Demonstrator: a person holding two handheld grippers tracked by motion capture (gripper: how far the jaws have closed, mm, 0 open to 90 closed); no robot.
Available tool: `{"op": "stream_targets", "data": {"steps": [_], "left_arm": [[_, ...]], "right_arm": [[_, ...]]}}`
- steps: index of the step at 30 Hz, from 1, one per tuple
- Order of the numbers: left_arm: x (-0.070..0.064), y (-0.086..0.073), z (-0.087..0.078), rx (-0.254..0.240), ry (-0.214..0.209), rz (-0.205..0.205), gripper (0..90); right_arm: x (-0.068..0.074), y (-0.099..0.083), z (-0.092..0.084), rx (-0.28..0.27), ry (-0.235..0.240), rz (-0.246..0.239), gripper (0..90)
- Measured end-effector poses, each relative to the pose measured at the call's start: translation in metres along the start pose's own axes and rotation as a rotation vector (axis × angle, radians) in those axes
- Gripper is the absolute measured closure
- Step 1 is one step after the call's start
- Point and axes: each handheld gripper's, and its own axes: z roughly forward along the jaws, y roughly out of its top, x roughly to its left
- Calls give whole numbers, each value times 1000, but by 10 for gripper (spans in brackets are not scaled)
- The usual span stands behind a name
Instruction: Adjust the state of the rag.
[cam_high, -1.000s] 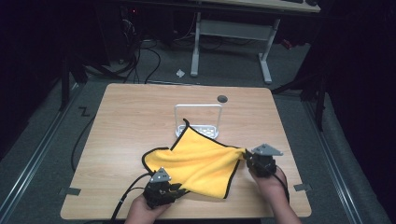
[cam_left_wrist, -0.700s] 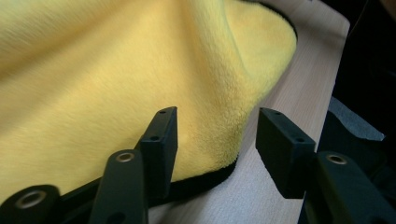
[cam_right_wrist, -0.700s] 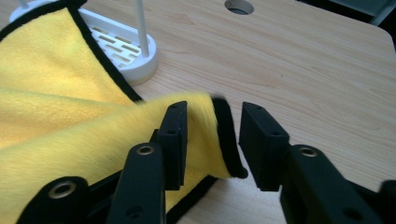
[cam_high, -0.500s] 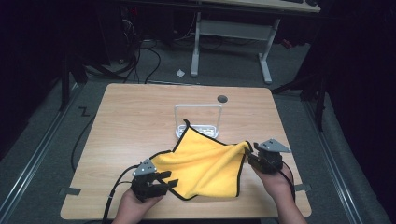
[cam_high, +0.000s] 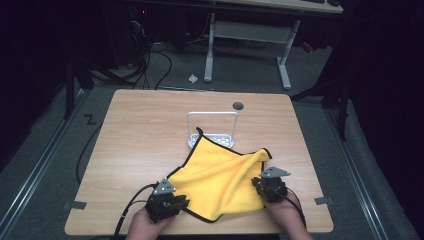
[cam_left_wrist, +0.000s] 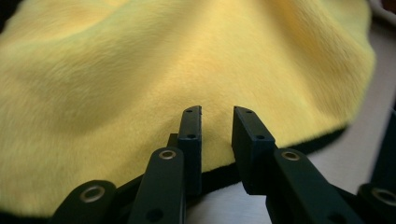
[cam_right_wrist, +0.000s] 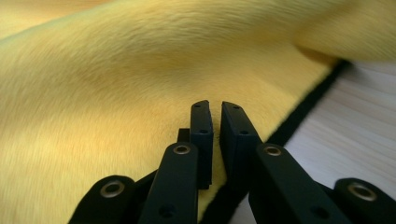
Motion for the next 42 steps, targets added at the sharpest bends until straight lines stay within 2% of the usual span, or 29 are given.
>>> {"op": "stream_targets", "data": {"steps": [2, 3, 5, 7, 9, 13, 15, 17, 18, 19, 20, 22, 25, 29, 31, 32, 33, 34, 36, 38, 40, 42], "left_arm": [[-6, 2, 3, 0, -42, 4, 685], [-8, 4, 4, -6, -52, 16, 674], [-9, 10, 2, -28, -39, 37, 647], [-3, 20, -6, -78, -31, 36, 641], [7, 31, -14, -116, -4, 32, 642], [36, 52, -12, -134, 81, 8, 688], [52, 60, 0, -107, 104, -9, 705], [63, 66, 17, -64, 99, -14, 733], [66, 67, 25, -43, 102, -17, 743], [67, 68, 33, -9, 118, -3, 768], [67, 68, 38, -6, 130, 12, 796], [67, 68, 40, -7, 121, -4, 875], [60, 61, 35, 1, 131, 18, 897], [50, 33, 9, 9, 153, 33, 898], [46, 16, -8, 8, 163, 16, 898], [46, 16, -8, 8, 163, 16, 898], [45, 1, -24, 3, 162, -23, 898], [44, -6, -31, 2, 160, -40, 898], [41, -16, -41, 0, 190, -33, 898], [45, -20, -46, -13, 225, -37, 898], [55, -17, -46, -33, 221, -65, 898], [63, -10, -42, -39, 239, -67, 898]], "right_arm": [[-22, -3, -1, 7, -76, 40, 844], [-32, -4, -1, 9, -99, 61, 843], [-44, -5, -2, 12, -131, 81, 841], [-47, -7, -3, 7, -136, 85, 830], [-44, -8, -4, 4, -140, 72, 815], [-39, -10, -10, -14, -130, 65, 790], [-38, -10, -13, -24, -117, 73, 787], [-37, -11, -13, -25, -114, 70, 786], [-37, -11, -13, -22, -113, 72, 787], [-38, -12, -12, -19, -110, 72, 795], [-37, -12, -12, -16, -107, 71, 813], [-38, -13, -11, -8, -102, 62, 867], [-37, -14, -10, 2, -88, 54, 900], [-32, -15, -10, -7, -56, 50, 900], [-26, -14, -10, -10, -28, 46, 898], [-23, -13, -9, -13, -12, 41, 895], [-19, -12, -8, -15, -7, 28, 895], [-15, -9, -7, -13, -7, 13, 895], [-9, -4, -5, -20, -12, -3, 896], [-7, 1, -5, -41, -35, -13, 893], [-10, 4, -8, -68, -57, -4, 884], [-14, 5, -13, -84, -58, 18, 861]]}}
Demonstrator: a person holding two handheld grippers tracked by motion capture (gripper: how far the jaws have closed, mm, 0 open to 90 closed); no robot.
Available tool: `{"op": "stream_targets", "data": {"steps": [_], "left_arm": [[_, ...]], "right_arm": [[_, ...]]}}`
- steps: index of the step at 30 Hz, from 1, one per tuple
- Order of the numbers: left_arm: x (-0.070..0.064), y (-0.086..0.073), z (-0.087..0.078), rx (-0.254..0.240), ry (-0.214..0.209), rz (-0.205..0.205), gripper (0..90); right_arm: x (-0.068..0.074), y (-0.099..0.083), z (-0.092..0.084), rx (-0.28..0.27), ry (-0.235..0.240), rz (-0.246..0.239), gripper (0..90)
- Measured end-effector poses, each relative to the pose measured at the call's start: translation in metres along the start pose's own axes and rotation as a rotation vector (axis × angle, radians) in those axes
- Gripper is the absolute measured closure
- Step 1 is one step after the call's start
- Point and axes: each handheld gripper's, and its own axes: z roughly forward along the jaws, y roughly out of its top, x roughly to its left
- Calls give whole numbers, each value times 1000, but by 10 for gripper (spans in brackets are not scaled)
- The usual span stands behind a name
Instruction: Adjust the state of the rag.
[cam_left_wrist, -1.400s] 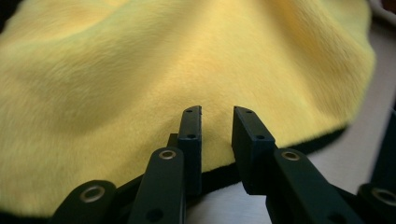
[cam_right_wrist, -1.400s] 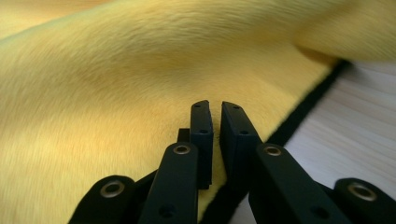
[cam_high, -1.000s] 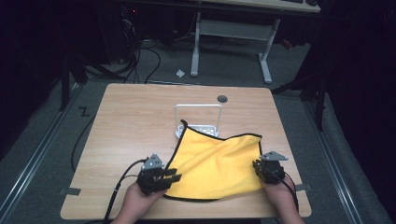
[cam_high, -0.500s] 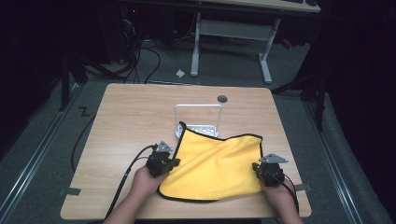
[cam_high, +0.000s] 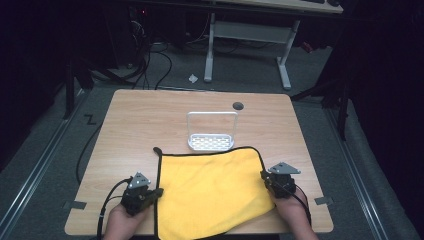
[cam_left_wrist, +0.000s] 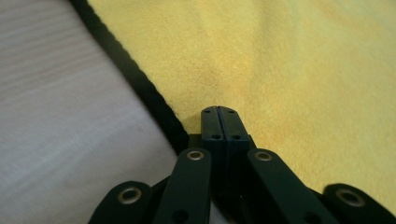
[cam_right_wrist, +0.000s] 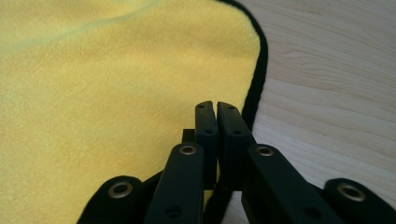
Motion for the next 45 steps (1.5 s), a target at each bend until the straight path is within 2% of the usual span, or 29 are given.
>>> {"op": "stream_targets", "data": {"steps": [3, 7, 11, 13, 16, 17, 18, 20, 22, 25, 27, 28, 29, 30, 31, 32, 33, 36, 38, 41, 43, 45], "left_arm": [[7, 9, 9, -11, 6, -2, 897], [9, 13, 12, -11, 7, 9, 897], [11, 14, 12, -4, -5, 9, 896], [11, 14, 12, -1, -9, 13, 896], [11, 15, 12, 2, -6, 19, 896], [11, 15, 12, 7, -5, 25, 895], [11, 16, 12, 8, -6, 24, 892], [11, 16, 12, 5, 3, 29, 890], [13, 18, 14, -3, 26, 40, 891], [20, 21, 15, -16, 80, 37, 891], [23, 20, 13, -31, 109, 14, 890], [23, 20, 13, -31, 109, 14, 879], [23, 18, 7, -51, 110, -5, 865], [22, 17, 4, -55, 113, -1, 850], [22, 17, 4, -55, 113, -1, 835], [20, 15, -2, -68, 103, 3, 822], [20, 14, -5, -72, 96, 0, 812], [17, 13, -6, -72, 84, 11, 786], [14, 13, -5, -66, 79, 25, 777], [10, 13, -1, -52, 73, 52, 769], [7, 13, 3, -39, 64, 64, 763], [5, 13, 7, -25, 67, 70, 758]], "right_arm": [[-1, -5, -9, -12, 6, 19, 785], [2, -19, -26, -13, 20, 53, 677], [12, -34, -43, -10, 35, 76, 566], [17, -40, -49, -2, 33, 83, 548], [21, -45, -51, 18, 48, 79, 576], [24, -49, -49, 53, 51, 62, 732], [26, -49, -48, 57, 47, 47, 821], [27, -41, -49, 21, 33, 23, 863], [27, -24, -48, -25, 35, 13, 864], [30, 7, -33, -52, 49, -30, 860], [33, 27, -11, -45, 60, -55, 856], [36, 35, 1, -32, 68, -65, 853], [38, 41, 14, -14, 68, -79, 851], [40, 46, 25, 4, 69, -89, 846], [40, 46, 25, 4, 69, -89, 846], [43, 51, 41, 31, 73, -96, 815], [43, 52, 43, 29, 67, -102, 789], [39, 52, 30, 2, 53, -91, 679], [36, 46, 12, -29, 41, -83, 652], [33, 29, -11, -46, 42, -61, 638], [32, 17, -14, -32, 63, -39, 638], [32, 8, -7, -7, 83, -27, 635]]}}
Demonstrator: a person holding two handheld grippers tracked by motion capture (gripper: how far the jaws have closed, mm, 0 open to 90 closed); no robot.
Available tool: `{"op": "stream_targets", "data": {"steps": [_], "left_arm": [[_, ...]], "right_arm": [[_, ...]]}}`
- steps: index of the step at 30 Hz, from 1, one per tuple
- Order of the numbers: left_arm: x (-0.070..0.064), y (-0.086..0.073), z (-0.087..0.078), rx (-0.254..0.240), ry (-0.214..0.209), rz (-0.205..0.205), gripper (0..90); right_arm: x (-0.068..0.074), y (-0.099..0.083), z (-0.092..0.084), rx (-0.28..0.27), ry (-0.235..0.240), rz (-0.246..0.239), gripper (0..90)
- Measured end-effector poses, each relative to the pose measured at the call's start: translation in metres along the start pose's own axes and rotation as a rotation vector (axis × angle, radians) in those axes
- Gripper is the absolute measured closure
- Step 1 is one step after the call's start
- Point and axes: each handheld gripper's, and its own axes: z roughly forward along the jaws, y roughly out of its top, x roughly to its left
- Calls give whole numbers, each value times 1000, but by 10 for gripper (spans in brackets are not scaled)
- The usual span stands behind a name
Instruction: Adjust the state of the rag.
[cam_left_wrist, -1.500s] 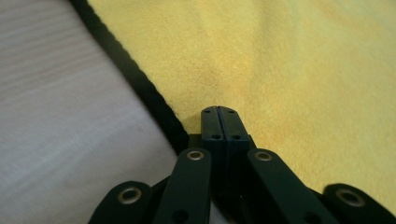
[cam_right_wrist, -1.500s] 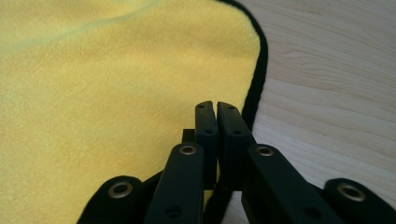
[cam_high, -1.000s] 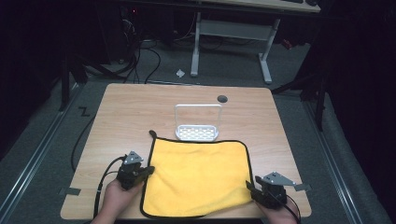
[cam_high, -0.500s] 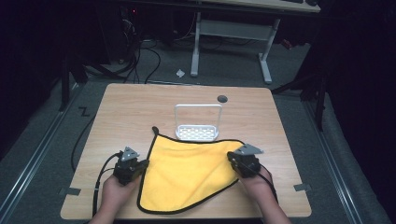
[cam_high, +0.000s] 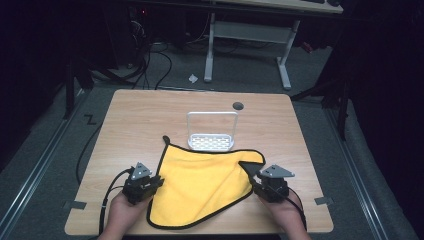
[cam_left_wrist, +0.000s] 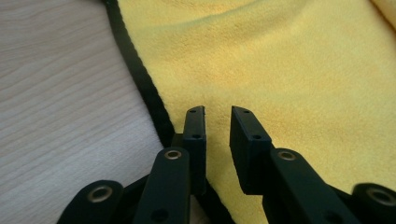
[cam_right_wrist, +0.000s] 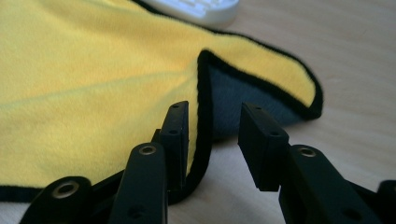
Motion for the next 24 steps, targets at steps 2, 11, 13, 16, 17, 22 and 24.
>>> {"op": "stream_targets", "data": {"steps": [2, 11, 13, 16, 17, 22, 24], "left_arm": [[-3, 0, 1, 3, -2, 5, 756], [-6, 0, 3, 17, -8, 24, 744], [-7, 1, 4, 19, -9, 28, 744], [-8, 3, 5, 26, -3, 33, 744], [-8, 3, 5, 28, -3, 28, 743], [-10, 4, 5, 27, -7, 24, 721], [-12, 3, 5, 29, -10, 26, 702]], "right_arm": [[3, -4, 10, 34, 27, 18, 634], [-4, -36, -25, 67, -45, 22, 880], [-7, -49, -40, 70, -65, 45, 893], [-10, -61, -59, 46, -100, 63, 838], [-12, -62, -63, 41, -115, 70, 831], [-15, -48, -63, 8, -120, 69, 802], [-15, -37, -57, -8, -111, 54, 786]]}}
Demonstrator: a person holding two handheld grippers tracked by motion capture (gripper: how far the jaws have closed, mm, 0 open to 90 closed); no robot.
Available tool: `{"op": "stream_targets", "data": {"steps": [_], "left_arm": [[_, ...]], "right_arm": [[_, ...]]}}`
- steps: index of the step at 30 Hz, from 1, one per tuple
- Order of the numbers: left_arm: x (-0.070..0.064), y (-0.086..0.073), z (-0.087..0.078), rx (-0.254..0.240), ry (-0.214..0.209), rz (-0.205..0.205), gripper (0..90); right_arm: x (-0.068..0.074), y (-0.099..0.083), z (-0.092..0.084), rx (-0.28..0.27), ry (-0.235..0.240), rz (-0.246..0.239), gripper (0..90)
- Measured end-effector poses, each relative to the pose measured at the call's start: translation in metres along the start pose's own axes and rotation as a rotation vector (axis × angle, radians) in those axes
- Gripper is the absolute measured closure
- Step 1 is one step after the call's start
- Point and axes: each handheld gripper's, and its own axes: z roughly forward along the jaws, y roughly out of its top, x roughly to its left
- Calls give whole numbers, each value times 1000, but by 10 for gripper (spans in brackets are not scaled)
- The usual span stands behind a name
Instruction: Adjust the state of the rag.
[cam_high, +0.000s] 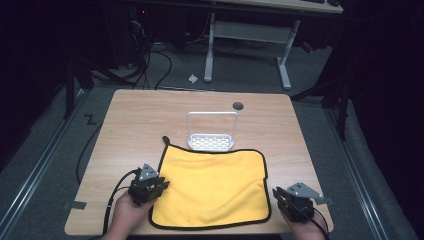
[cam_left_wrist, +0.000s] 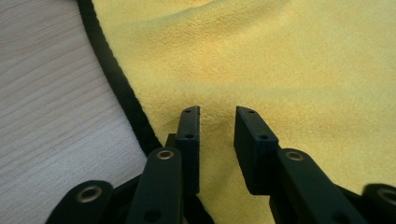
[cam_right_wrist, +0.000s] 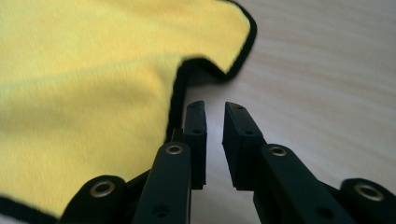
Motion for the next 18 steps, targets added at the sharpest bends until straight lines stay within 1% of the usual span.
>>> {"op": "stream_targets", "data": {"steps": [4, 6, 8, 9, 11, 13, 15, 16, 18], "left_arm": [[-1, -2, -1, -2, -9, 5, 678], [-3, -5, -3, -6, -26, 8, 664], [-4, -7, -4, -7, -46, 1, 645], [-5, -9, -6, -8, -49, -1, 638], [-8, -12, -9, -6, -62, -10, 637], [-13, -16, -13, -1, -83, -12, 636], [-18, -18, -16, 14, -87, 3, 634], [-19, -18, -16, 16, -87, 9, 632], [-21, -17, -17, 26, -86, 20, 630]], "right_arm": [[4, 25, 17, -19, 15, -17, 771], [6, 36, 27, -25, 19, -28, 770], [8, 42, 40, 0, 24, -41, 775], [9, 41, 46, 22, 27, -37, 778], [10, 35, 52, 56, 27, -39, 779], [10, 22, 54, 92, 29, -38, 774], [9, 8, 51, 128, 29, -33, 751], [8, 2, 49, 122, 27, -37, 745], [5, -4, 43, 120, 27, -22, 729]]}}
